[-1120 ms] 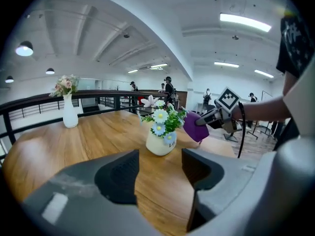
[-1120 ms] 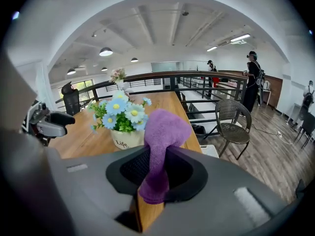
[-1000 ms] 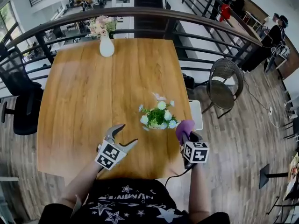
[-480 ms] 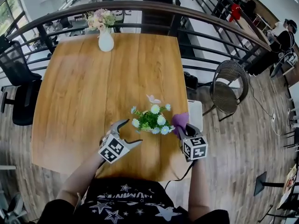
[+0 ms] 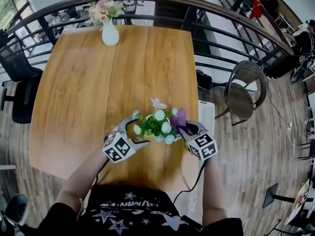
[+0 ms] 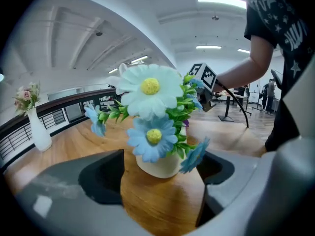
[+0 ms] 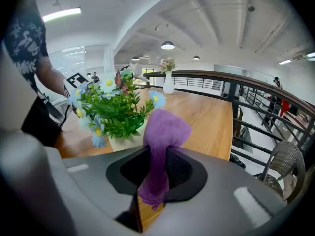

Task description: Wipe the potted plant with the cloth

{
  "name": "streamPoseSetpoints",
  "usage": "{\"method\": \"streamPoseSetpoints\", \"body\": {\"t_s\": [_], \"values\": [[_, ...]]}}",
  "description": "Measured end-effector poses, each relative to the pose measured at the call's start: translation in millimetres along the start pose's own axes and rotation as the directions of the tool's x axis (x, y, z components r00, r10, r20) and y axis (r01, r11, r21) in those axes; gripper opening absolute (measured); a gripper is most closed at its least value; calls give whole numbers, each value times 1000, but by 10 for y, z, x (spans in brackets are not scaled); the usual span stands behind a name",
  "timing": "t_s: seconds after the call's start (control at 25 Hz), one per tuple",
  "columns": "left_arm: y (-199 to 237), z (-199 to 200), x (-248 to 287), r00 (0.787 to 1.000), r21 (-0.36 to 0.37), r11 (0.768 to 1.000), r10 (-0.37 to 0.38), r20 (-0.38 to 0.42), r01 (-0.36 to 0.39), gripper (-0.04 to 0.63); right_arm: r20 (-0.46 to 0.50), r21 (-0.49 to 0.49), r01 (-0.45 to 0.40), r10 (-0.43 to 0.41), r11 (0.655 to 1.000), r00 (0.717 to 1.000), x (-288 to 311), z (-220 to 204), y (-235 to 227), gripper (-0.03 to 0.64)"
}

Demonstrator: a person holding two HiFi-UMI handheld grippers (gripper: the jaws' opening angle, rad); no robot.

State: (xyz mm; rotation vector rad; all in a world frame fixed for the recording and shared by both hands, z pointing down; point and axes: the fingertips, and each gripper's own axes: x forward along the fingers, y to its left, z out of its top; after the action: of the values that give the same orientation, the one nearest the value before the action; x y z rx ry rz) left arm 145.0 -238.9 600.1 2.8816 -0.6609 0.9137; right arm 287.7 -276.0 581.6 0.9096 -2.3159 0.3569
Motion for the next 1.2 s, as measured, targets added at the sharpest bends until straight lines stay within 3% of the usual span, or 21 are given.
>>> {"method": "streamPoseSetpoints", "body": {"t_s": [0.36, 0.68, 1.0, 1.2], "values": [[50, 42, 200, 998, 59, 997, -56, -27, 57, 462, -50, -110, -143, 139, 984, 989, 209, 91, -19, 80], [12, 26, 392, 994, 118, 987, -103, -45, 108, 445, -52, -114, -225, 221, 968, 974, 295, 62, 103, 80], [-13, 56, 397, 995, 97, 991, -90, -42, 93, 442, -23, -57, -239, 238, 969, 971, 224, -4, 186, 80], [11, 12, 387, 998, 59, 997, -51, -47, 53, 442, 28, 94, -187, 185, 978, 982, 268, -93, 249, 79]]}}
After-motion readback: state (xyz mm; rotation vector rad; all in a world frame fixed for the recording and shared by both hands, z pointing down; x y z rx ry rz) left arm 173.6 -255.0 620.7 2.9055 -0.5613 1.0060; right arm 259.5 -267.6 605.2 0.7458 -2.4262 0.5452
